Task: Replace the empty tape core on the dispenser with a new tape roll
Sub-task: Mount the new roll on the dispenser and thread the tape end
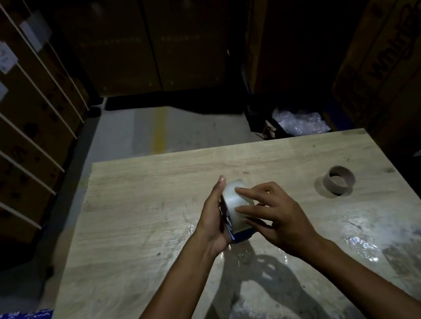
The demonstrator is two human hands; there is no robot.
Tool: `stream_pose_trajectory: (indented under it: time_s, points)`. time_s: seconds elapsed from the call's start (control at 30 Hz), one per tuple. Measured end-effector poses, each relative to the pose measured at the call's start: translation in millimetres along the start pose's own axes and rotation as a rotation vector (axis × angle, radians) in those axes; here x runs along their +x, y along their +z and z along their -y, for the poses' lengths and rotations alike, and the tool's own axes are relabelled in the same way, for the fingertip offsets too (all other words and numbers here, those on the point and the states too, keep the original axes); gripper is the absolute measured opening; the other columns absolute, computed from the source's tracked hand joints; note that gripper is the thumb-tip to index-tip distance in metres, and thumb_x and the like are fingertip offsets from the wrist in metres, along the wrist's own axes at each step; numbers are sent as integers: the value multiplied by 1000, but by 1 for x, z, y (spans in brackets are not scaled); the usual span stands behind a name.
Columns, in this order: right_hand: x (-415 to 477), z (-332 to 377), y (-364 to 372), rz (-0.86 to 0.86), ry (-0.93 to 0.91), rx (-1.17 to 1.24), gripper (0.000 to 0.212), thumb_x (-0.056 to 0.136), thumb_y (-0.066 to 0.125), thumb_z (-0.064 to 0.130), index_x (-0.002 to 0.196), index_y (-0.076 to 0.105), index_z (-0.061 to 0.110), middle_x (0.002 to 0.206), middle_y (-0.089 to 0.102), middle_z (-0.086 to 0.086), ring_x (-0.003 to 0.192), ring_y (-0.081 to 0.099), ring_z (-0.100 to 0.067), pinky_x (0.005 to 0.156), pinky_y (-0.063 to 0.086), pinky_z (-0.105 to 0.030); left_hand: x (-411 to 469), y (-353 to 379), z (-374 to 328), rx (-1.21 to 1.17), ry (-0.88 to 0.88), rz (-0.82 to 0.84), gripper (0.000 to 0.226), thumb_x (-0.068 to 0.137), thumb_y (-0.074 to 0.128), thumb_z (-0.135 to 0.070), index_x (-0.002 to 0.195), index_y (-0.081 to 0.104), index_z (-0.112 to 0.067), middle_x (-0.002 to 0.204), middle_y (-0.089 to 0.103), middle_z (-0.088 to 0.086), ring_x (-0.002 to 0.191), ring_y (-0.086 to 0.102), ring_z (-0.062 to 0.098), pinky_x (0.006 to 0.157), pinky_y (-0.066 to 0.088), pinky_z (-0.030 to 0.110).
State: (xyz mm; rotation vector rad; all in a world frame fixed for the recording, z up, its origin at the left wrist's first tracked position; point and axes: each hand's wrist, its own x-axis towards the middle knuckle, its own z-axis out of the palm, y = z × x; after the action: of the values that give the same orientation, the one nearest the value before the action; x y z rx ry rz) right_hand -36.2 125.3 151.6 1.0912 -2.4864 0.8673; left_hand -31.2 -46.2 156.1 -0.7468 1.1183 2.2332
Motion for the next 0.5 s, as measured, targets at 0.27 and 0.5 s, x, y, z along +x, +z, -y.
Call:
stream_pose_trajectory:
  time_s: [0.27, 0.5]
  points:
    - [4, 7, 2, -99, -55, -185, 9, 85, 68, 7, 93, 73, 4, 114, 73, -9, 107, 60, -32, 76, 54, -35, 3, 7, 1, 20, -44, -51, 47, 84, 60, -59, 84, 76, -14, 76, 70, 9, 74, 64, 28, 76, 53, 41]
    - [10, 5, -9, -37, -36, -150, 14, 84, 60, 15, 92, 69, 7, 92, 70, -8, 84, 62, -23, 59, 54, -35, 11, 6, 8, 69, 26, -76, 33, 86, 65, -44, 100, 72, -14, 74, 71, 6, 65, 71, 25, 64, 60, 41]
